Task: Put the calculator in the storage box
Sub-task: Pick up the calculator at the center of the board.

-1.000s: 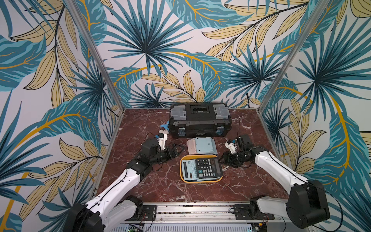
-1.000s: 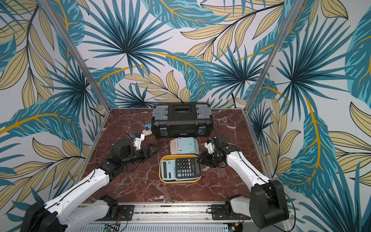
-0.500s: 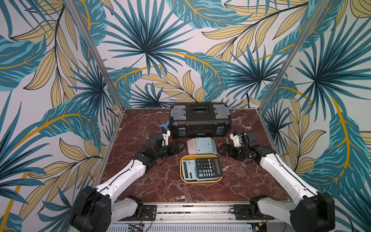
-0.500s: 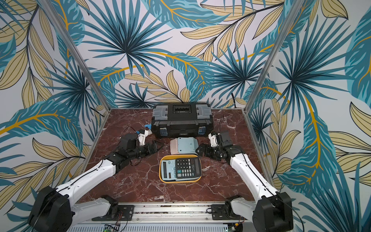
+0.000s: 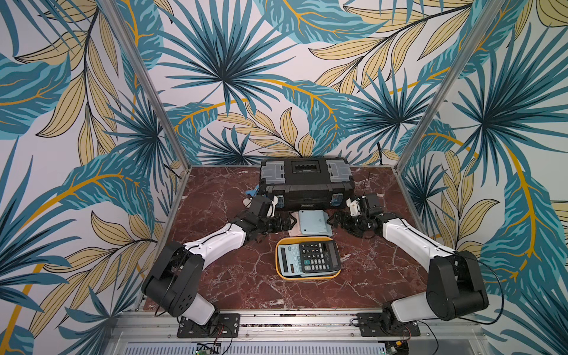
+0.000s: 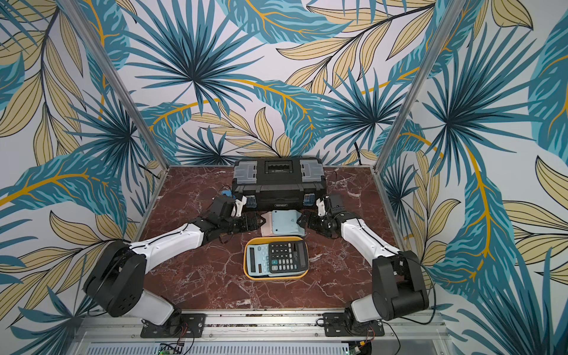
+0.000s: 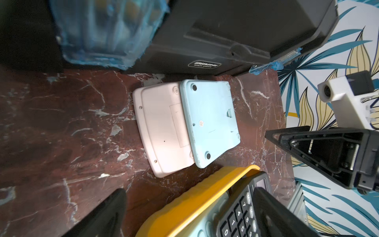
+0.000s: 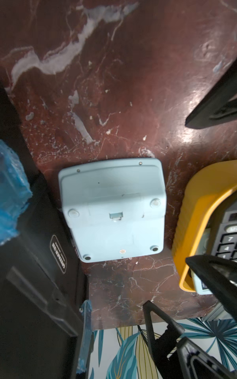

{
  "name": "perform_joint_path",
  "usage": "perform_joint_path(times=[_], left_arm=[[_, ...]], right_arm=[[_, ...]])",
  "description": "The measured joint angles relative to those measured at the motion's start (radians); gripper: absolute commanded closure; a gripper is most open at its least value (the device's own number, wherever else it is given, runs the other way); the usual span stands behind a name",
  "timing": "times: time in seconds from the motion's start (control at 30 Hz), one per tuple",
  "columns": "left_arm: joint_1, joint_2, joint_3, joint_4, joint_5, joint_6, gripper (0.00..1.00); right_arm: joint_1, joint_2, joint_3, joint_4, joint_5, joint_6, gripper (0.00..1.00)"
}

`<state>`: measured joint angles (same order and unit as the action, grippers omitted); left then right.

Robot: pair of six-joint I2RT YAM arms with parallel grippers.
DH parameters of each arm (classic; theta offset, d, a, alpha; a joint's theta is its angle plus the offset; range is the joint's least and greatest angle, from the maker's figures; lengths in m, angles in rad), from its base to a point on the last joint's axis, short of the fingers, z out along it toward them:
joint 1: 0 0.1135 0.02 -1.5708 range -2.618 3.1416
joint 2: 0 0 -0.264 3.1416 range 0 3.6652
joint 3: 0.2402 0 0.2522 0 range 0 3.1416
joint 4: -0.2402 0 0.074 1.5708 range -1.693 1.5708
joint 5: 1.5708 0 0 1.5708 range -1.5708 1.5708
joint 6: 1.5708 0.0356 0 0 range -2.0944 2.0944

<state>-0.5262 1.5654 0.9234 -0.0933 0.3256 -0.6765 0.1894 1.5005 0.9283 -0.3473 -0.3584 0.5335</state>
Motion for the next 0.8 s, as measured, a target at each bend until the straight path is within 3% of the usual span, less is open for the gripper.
perform_joint_path(times=[0.4,0.8], left_arm=[[-0.036,0.156,0.063,0.032,-0.015,0.004,0.00],[-0.038,0.242,0.091,0.076,-0.014,0.003,0.00]], right_arm=[[-0.011,0.237,0.034,0.171,-0.050,0.021,0.01],[-0.005,0.313,0.012,0.428,-0.224,0.140,0.01]])
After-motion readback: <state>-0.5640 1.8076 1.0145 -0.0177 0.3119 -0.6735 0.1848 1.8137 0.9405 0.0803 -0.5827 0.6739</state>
